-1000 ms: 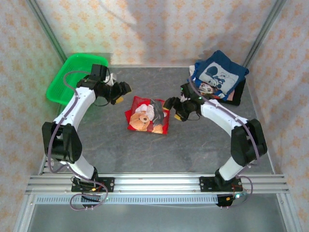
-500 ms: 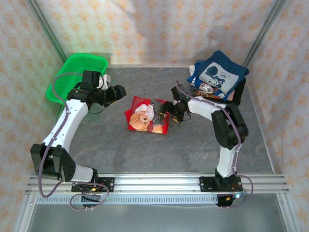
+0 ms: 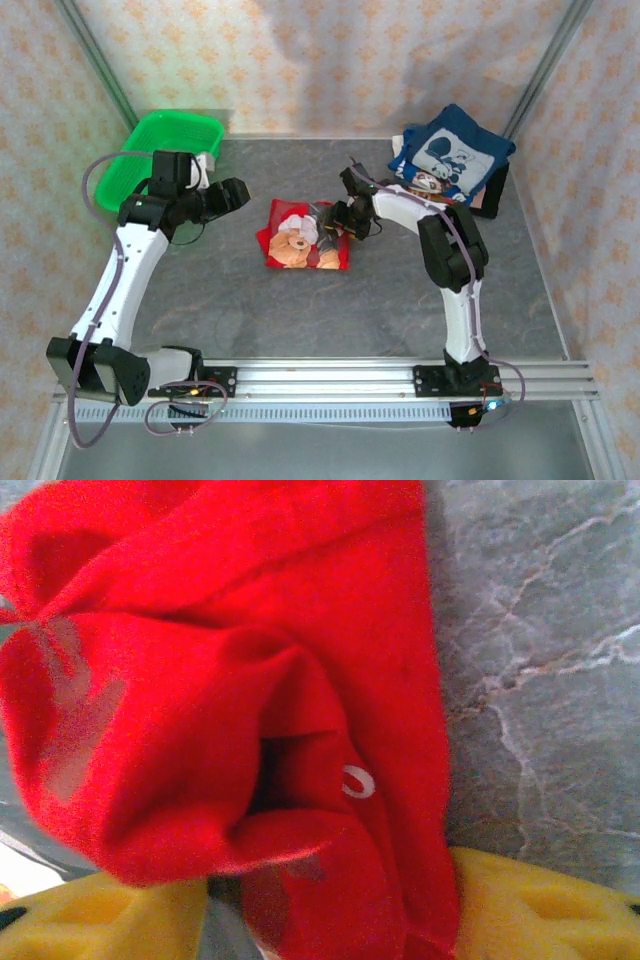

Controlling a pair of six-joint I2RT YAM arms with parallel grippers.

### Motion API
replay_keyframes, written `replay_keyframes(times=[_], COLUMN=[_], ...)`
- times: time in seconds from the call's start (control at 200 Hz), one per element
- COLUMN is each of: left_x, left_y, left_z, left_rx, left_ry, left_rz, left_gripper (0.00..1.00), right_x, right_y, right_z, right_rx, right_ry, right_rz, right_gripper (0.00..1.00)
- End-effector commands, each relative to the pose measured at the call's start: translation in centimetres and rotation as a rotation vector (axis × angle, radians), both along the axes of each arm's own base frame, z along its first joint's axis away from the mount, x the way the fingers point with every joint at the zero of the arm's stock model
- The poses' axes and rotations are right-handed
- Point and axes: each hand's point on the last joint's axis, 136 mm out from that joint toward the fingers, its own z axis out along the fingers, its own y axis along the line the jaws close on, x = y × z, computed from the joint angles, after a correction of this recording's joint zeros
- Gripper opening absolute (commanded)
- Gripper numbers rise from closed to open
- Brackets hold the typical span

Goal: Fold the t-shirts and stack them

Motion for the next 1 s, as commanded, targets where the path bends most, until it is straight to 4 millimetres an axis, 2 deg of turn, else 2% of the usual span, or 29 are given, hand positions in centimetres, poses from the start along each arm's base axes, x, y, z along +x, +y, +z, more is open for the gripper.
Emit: replay_keyframes(times=[0.0,0.125,0.2,0.25,0.385,0.56,0.635,0.776,0.996], left_x=[0.2,0.2,-0.1,-0.3,-0.5,-0.1,0.0,0.4,1.6], left_y=[0.6,0.2,0.2,0.5,1.1,0.9,0.7,0.5,0.7], left_z=[1.9,3.2,4.3,5.0,6.3,7.3,7.5,8.6,13.0], left_rx=[-0.018,-0.048,-0.025,0.007,0.061,0.045,0.036,0.027,0.053], left_ry=[-0.048,-0.091,-0.126,-0.146,-0.180,-0.208,-0.216,-0.250,-0.350], left_rz=[0.043,0.039,0.015,0.009,0.007,0.005,-0.001,-0.007,-0.007], left_gripper=[0.70,0.70,0.70,0.71,0.71,0.71,0.71,0.71,0.71], right_x=[-0.2,0.9,1.8,2.5,4.0,5.6,6.2,7.4,9.4], right_y=[0.6,1.4,1.3,1.0,-0.6,-4.1,-5.0,-6.1,-7.5], right_z=[-2.8,-2.8,-1.5,0.2,6.1,14.0,16.2,19.0,23.6], right_rx=[-0.094,-0.097,-0.107,-0.128,-0.239,-0.441,-0.503,-0.587,-0.657], right_ry=[0.033,0.019,-0.025,-0.066,-0.197,-0.380,-0.430,-0.489,-0.603], right_rz=[0.033,0.000,-0.012,-0.005,0.047,0.097,0.133,0.176,0.195], right_gripper=[0.51,0.21,0.07,0.00,0.00,0.00,0.00,0.00,0.00])
